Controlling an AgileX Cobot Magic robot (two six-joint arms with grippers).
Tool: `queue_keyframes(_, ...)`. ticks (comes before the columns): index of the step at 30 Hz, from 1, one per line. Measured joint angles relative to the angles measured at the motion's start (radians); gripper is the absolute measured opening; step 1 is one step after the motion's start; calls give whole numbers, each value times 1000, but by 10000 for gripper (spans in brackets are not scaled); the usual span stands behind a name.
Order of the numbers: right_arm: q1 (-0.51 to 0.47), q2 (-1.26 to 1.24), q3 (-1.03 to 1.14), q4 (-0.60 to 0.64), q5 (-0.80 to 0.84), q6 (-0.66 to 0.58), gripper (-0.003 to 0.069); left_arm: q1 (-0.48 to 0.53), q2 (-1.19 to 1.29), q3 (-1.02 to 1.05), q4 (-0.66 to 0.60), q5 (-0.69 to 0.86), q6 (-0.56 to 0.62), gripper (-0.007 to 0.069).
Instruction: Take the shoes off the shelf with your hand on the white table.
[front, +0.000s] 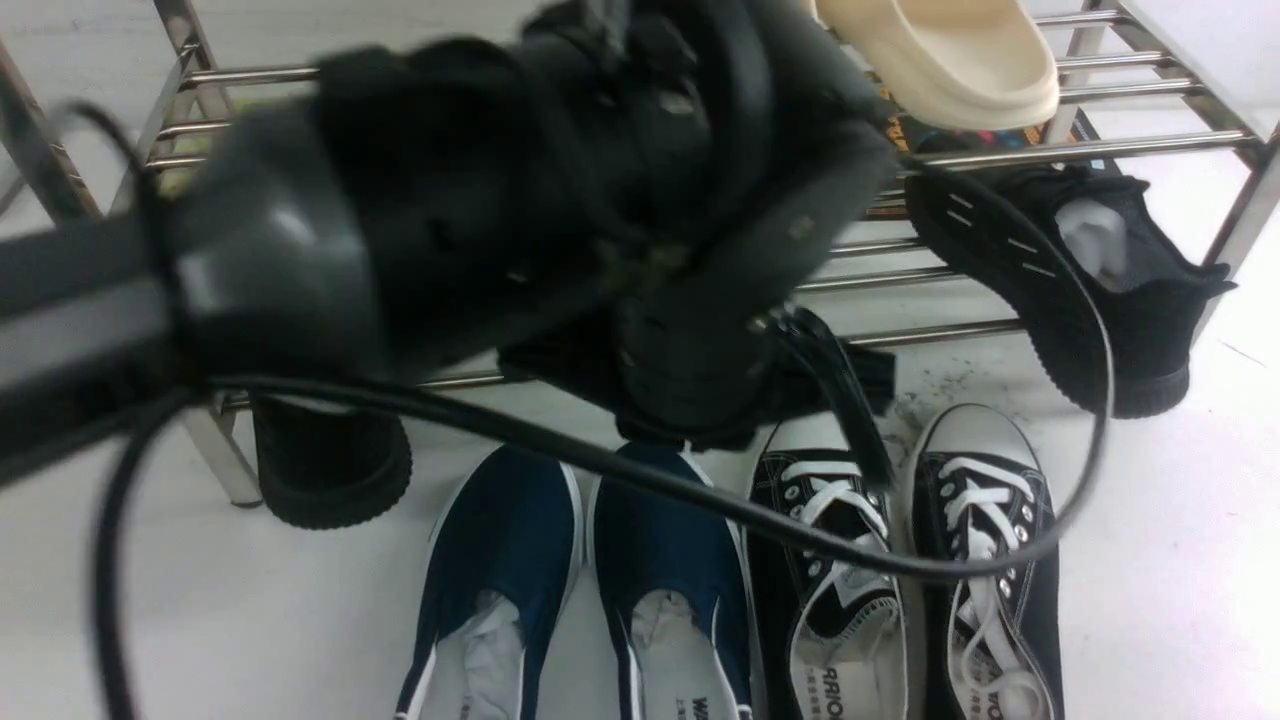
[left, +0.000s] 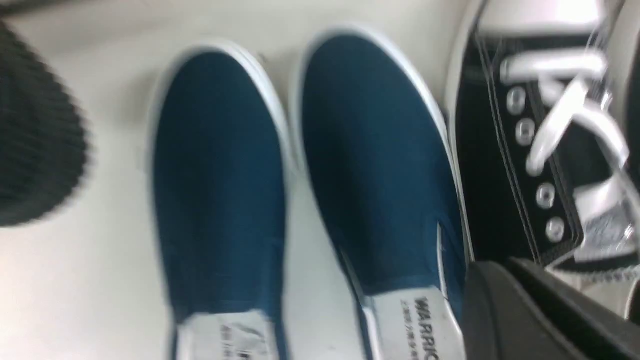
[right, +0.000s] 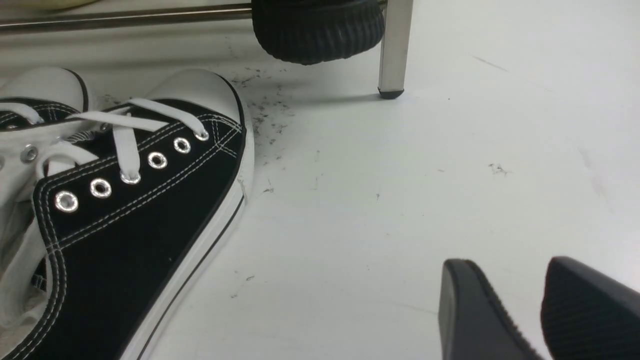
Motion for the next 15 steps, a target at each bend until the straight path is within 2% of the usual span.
queue_keyframes(1, 0, 0, 0, 0, 0, 0, 240, 5, -17, 4, 1, 0, 0, 9)
queue_keyframes(7, 0, 0, 0, 0, 0, 0, 240, 253, -287, 204, 35, 12, 3, 1)
queue_keyframes(13, 0, 0, 0, 0, 0, 0, 240, 449, -362, 353, 91, 12, 9, 1)
queue_keyframes(15, 0, 0, 0, 0, 0, 0, 240, 479, -362, 364, 102, 7, 11, 1)
